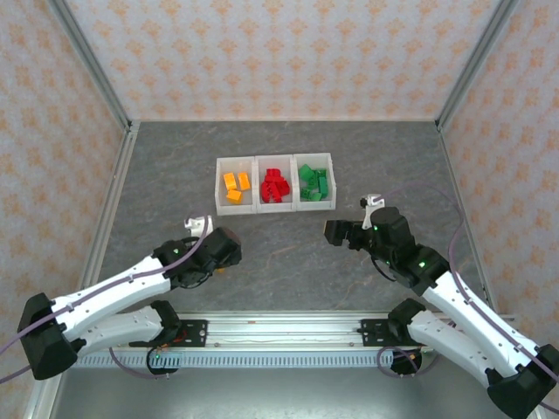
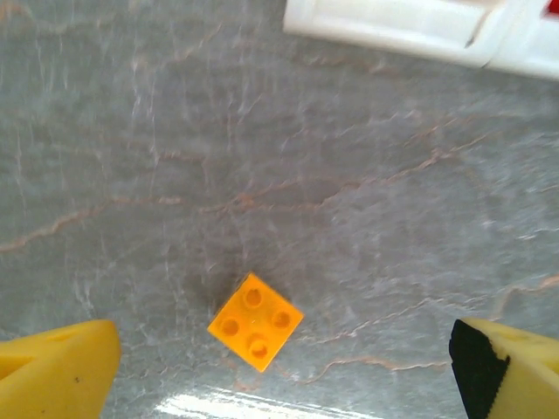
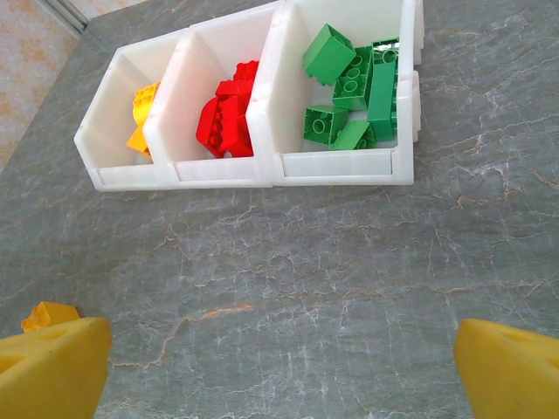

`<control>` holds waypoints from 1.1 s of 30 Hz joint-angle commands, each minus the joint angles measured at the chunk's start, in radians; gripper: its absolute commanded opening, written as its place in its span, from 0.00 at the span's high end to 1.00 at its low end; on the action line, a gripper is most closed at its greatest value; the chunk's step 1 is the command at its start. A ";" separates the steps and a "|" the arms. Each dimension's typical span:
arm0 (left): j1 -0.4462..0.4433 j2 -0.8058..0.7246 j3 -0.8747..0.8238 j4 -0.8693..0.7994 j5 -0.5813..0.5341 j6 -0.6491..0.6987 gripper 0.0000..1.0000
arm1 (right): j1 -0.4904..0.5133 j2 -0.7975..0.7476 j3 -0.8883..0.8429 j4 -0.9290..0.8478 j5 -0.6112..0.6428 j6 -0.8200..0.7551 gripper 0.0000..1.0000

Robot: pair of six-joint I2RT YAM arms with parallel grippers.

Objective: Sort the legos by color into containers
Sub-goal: Pick up the lego from the bottom-left of the table.

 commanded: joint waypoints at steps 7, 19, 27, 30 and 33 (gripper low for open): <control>0.003 0.079 -0.132 0.128 0.037 -0.057 0.01 | 0.010 -0.014 -0.009 0.013 0.007 -0.008 0.00; 0.098 0.200 -0.144 0.250 0.108 0.048 0.05 | 0.011 -0.014 -0.009 0.012 0.006 -0.007 0.00; 0.104 0.277 -0.147 0.295 0.133 0.050 0.20 | 0.012 -0.014 -0.010 0.011 0.013 -0.007 0.00; 0.105 0.282 -0.152 0.307 0.130 0.051 0.31 | 0.012 -0.011 -0.008 0.011 0.015 -0.005 0.00; 0.106 0.284 -0.151 0.320 0.132 0.054 0.47 | 0.012 -0.013 -0.009 0.009 0.018 -0.004 0.00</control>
